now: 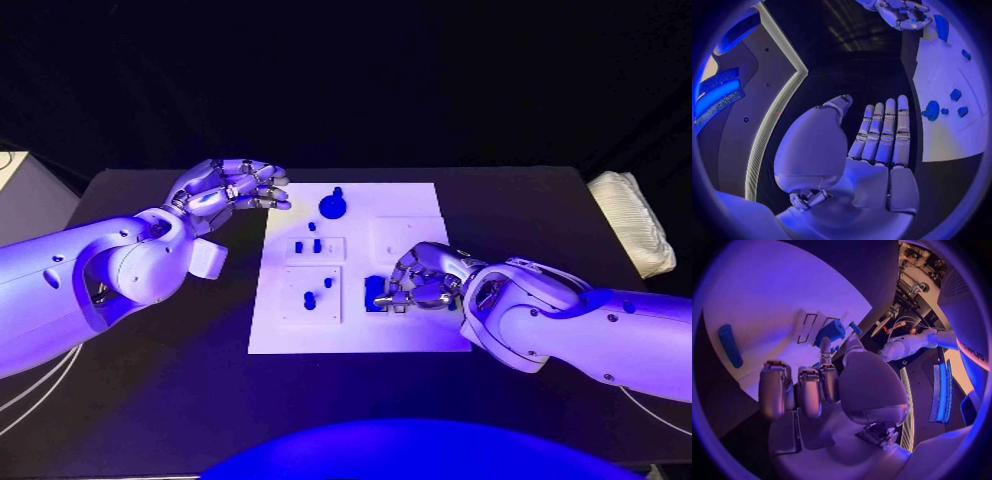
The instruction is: Assemble the parts on the task board
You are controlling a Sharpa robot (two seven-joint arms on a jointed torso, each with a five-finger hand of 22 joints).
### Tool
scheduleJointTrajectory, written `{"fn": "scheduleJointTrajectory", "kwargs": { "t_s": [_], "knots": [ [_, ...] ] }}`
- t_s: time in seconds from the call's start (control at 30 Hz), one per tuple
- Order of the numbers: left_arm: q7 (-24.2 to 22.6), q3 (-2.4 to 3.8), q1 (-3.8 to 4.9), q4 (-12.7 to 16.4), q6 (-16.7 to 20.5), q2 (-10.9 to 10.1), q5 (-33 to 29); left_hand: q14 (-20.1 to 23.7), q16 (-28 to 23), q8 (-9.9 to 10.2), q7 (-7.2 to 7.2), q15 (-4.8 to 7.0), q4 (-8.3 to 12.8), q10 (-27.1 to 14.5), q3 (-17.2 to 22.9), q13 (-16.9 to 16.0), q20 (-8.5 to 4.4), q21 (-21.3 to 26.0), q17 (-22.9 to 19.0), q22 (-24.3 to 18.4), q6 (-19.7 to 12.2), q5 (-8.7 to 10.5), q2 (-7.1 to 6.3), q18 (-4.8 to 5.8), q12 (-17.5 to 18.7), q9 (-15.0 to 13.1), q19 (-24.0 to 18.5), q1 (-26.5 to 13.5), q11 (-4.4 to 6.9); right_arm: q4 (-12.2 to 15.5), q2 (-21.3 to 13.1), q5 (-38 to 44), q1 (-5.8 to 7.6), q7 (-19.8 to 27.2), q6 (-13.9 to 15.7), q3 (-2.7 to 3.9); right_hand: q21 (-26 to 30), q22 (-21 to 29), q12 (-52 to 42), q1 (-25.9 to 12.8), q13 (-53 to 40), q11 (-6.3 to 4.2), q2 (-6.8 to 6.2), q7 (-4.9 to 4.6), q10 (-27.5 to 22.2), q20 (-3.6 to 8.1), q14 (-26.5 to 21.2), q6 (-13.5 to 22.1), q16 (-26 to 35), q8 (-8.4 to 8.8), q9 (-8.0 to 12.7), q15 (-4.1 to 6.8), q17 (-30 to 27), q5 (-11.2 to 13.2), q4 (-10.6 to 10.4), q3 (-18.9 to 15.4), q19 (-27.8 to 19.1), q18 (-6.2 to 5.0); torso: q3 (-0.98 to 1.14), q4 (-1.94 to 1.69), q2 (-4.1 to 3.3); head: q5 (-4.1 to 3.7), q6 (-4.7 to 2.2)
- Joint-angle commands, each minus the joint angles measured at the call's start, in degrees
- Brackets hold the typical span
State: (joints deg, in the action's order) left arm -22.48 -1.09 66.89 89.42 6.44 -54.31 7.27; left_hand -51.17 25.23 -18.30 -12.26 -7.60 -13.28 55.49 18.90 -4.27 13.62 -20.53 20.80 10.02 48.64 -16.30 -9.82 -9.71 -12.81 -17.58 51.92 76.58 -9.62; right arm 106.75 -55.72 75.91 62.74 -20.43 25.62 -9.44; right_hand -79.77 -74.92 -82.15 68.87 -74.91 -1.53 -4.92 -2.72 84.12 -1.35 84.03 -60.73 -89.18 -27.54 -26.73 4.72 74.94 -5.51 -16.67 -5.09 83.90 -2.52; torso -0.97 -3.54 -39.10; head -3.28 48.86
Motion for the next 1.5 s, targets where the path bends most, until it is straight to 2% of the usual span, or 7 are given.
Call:
{"fn": "scheduleJointTrajectory", "kwargs": {
  "t_s": [0.03, 0.17, 0.57, 0.93, 1.07, 1.17, 1.5],
  "knots": [
    [-0.22, 0.03, 0.01, 0.11, -0.61, 0.03, -0.23, 0.42, 0.23, -0.14, -0.15, 0.11, -0.28, -0.35, -0.02, 0.04, -0.09, 0.31, 0.08, -0.09, -0.34, -0.05, 0.01, -0.7, -0.14, 0.08, 0.28, 0.36, -0.15, 0.14, -0.11, 0.68, -0.28, 1.68, -0.28, 0.0, -0.57, -12.57, -0.73, 3.38, -10.57, -0.26, -0.61, 0.4, 2.86, 0.43, 5.74, -0.06, -0.26, -0.26, 0.14, 0.57, 14.02, 0.6, 0.79, 1.91, 4.68, 0.74, -0.05, 0.09, 0.01, -0.03, 0.03],
    [-0.23, 0.03, 0.01, 0.2, -0.69, 0.05, -0.23, 0.43, 0.24, -0.15, -0.14, 0.11, -0.35, -0.37, -0.02, 0.04, -0.09, 0.36, 0.1, -0.12, -0.33, -0.05, 0.09, -0.7, -0.16, 0.09, 0.31, 0.42, -0.15, 0.01, -0.07, 1.19, -0.75, 0.15, 0.06, 0.0, -1.37, -12.83, -1.57, 6.82, -11.17, -0.44, -2.09, 0.62, 3.28, 0.59, 5.79, -0.54, -0.38, -0.34, 0.44, 0.71, 14.25, 2.23, 0.33, 4.97, 4.82, 0.89, -0.13, 0.03, 0.02, -0.12, 0.01],
    [-0.1, 0.03, 0.01, 0.24, -0.94, 0.03, -0.19, 0.46, 0.28, -0.22, -0.07, 0.13, -0.42, -0.43, 0.14, 0.05, -0.1, 0.57, 0.17, -0.26, -0.27, -0.12, 0.54, -0.71, -0.28, 0.1, 0.49, 1.07, -0.1, -1.14, 1.31, 3.23, -1.29, -3.75, 1.48, 0.0, -1.99, -13.02, -2.1, 6.9, -11.55, -0.6, -0.69, 0.81, 3.56, 0.68, 5.83, -0.96, -0.47, -0.33, 0.75, 0.81, 14.41, 2.04, 0.11, 6.87, 4.94, 1.0, -0.18, -0.17, 0.01, -0.32, 0.19],
    [0.0, 0.03, 0.01, 0.25, -1.06, -0.05, -0.16, 0.5, 0.3, -0.25, -0.03, 0.15, -0.38, -0.51, 0.29, 0.06, -0.12, 0.76, 0.23, -0.39, -0.29, -0.13, 0.79, -0.72, -0.37, 0.13, 0.64, 1.71, -0.09, -1.94, 1.85, 4.46, -1.49, -3.75, 1.2, 0.0, -2.0, -13.03, -2.09, 8.8, -11.59, -0.79, -0.47, 1.02, 3.58, 0.81, 5.81, -0.97, -0.43, -0.23, 1.02, 0.97, 14.34, 2.27, 0.55, 8.34, 4.95, 1.0, -0.1, -0.05, 0.0, 0.29, 0.27],
    [0.19, 0.03, 0.01, 0.24, -1.16, -0.14, -0.16, 0.51, 0.3, -0.25, -0.03, 0.15, -0.36, -0.52, 0.31, 0.06, -0.12, 0.78, 0.23, -0.41, -0.29, -0.13, 0.81, -0.72, -0.38, 0.13, 0.66, 1.81, -0.09, -2.0, 1.74, 2.88, -1.5, -1.02, -0.73, 0.0, -1.96, -13.03, -2.47, 11.13, -11.87, -0.84, -3.05, 1.06, 3.76, 0.89, 5.78, -1.29, -0.36, -0.23, 1.29, 1.03, 14.2, 2.34, 1.18, 8.94, 4.94, 1.0, -0.1, -0.02, -0.02, 0.33, 0.4],
    [0.29, 0.03, 0.01, 0.24, -1.25, -0.17, -0.16, 0.51, 0.31, -0.25, -0.03, 0.15, -0.36, -0.52, 0.32, 0.06, -0.12, 0.79, 0.24, -0.41, -0.29, -0.13, 0.82, -0.72, -0.38, 0.13, 0.67, 1.83, -0.09, -1.92, 1.68, 2.16, -1.51, 0.38, -1.77, -0.01, -1.83, -13.0, -2.51, 12.3, -11.93, -0.85, -4.12, 1.05, 3.79, 0.9, 5.75, -1.48, -0.27, -0.15, 1.49, 1.03, 14.06, 2.43, 1.19, 9.33, 4.91, 0.98, -0.09, 0.04, -0.03, 0.34, 0.38],
    [0.41, 0.02, 0.01, 0.17, -1.28, -0.22, -0.16, 0.52, 0.31, -0.26, -0.03, 0.15, -0.35, -0.53, 0.35, 0.07, -0.13, 0.82, 0.25, -0.43, -0.29, -0.13, 0.86, -0.72, -0.4, 0.14, 0.7, 1.95, -0.09, -1.78, 1.55, 1.51, -1.53, 1.78, -2.3, -0.03, -1.46, -12.91, -2.09, 12.86, -11.71, -0.71, -5.06, 0.85, 3.62, 0.88, 5.71, -1.45, -0.19, 0.04, 1.73, 0.96, 13.92, 2.47, 0.87, 9.45, 4.83, 0.92, -0.09, -0.04, -0.03, 0.15, 0.41]
  ]
}}
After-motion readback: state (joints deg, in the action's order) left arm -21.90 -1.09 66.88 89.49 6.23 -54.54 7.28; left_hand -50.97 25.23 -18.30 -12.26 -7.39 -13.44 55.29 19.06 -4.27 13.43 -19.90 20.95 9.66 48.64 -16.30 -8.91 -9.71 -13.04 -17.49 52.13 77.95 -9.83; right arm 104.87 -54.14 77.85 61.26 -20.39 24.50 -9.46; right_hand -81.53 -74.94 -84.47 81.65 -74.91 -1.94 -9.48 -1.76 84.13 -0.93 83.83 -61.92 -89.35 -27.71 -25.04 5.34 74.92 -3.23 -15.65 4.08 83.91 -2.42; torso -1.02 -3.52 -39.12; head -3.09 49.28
